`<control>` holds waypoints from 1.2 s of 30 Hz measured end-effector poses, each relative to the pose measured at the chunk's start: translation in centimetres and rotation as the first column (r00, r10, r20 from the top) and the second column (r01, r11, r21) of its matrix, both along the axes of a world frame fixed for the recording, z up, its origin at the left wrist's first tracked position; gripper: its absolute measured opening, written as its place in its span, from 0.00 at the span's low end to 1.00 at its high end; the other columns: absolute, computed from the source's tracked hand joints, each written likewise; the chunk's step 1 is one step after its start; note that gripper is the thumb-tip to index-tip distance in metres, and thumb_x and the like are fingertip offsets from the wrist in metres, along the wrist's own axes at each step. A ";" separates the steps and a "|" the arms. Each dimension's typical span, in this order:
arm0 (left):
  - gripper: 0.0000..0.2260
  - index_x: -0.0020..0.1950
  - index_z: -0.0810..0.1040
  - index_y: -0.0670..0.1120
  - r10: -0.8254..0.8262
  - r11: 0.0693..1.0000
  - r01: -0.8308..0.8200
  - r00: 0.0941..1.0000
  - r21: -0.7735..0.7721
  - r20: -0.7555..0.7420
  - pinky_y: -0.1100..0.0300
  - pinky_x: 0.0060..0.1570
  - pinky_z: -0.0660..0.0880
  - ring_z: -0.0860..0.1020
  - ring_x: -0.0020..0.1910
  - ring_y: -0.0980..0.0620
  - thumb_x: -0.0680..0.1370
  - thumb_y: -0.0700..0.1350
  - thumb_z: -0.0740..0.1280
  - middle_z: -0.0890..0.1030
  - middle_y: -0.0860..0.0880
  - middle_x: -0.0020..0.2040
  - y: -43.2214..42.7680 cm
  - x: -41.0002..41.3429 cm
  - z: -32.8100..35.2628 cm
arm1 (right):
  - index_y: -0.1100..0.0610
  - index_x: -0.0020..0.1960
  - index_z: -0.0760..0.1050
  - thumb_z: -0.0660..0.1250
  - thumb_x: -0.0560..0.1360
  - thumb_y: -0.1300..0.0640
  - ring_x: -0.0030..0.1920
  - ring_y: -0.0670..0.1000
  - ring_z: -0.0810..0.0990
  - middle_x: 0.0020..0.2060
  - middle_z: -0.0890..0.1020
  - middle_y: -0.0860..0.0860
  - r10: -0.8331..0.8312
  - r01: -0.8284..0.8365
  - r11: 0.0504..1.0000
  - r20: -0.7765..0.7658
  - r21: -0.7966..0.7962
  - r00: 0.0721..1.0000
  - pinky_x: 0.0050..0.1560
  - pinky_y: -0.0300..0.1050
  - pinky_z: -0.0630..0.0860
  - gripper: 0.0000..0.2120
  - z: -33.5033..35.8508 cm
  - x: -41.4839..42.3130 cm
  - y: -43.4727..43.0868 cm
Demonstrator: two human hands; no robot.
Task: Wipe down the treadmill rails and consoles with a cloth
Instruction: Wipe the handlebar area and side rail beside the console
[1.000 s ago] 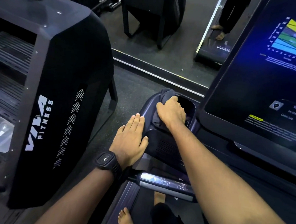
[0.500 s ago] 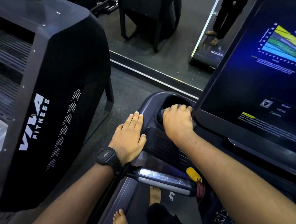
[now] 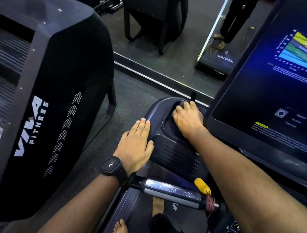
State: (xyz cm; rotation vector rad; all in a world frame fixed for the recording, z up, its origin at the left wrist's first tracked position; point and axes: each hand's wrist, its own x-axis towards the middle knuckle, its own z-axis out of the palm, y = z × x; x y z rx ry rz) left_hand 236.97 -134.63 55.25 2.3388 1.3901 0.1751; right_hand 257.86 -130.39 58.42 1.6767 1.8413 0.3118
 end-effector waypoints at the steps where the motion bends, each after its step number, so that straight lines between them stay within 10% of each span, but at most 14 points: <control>1: 0.29 0.82 0.48 0.45 0.000 1.000 0.000 1.000 0.001 0.002 0.49 0.77 0.55 0.48 0.81 0.53 0.83 0.52 0.53 0.49 0.48 0.82 0.0 0.0 0.0 | 0.52 0.64 0.76 0.56 0.83 0.59 0.62 0.55 0.73 0.56 0.79 0.49 -0.004 0.004 1.000 0.010 -0.029 1.000 0.66 0.54 0.66 0.14 0.1 -0.2 0.1; 11: 0.29 0.82 0.47 0.47 0.005 1.000 -0.005 1.000 -0.001 -0.009 0.48 0.77 0.57 0.49 0.81 0.52 0.83 0.52 0.52 0.49 0.49 0.82 -0.1 -0.1 -0.1 | 0.49 0.73 0.73 0.54 0.84 0.55 0.69 0.58 0.72 0.67 0.78 0.49 -0.076 0.133 0.968 0.255 -0.213 0.964 0.69 0.68 0.63 0.19 -0.1 -1.7 1.0; 18: 0.29 0.82 0.48 0.46 0.006 1.000 -0.006 1.000 -0.004 -0.009 0.48 0.76 0.58 0.50 0.81 0.51 0.83 0.53 0.52 0.49 0.48 0.82 0.0 -0.1 -0.1 | 0.54 0.64 0.77 0.52 0.85 0.57 0.63 0.56 0.72 0.58 0.79 0.49 0.149 -0.150 0.988 0.053 0.019 0.987 0.68 0.56 0.64 0.16 1.0 -0.3 -0.2; 36: 0.28 0.82 0.47 0.48 0.007 1.000 -0.007 1.000 -0.030 0.005 0.47 0.76 0.57 0.49 0.81 0.52 0.84 0.53 0.51 0.48 0.50 0.82 -0.1 -0.4 0.1 | 0.55 0.76 0.69 0.55 0.85 0.51 0.76 0.63 0.64 0.72 0.74 0.54 -0.106 0.151 0.979 0.292 -0.137 0.951 0.76 0.66 0.55 0.21 -0.4 -1.9 -0.5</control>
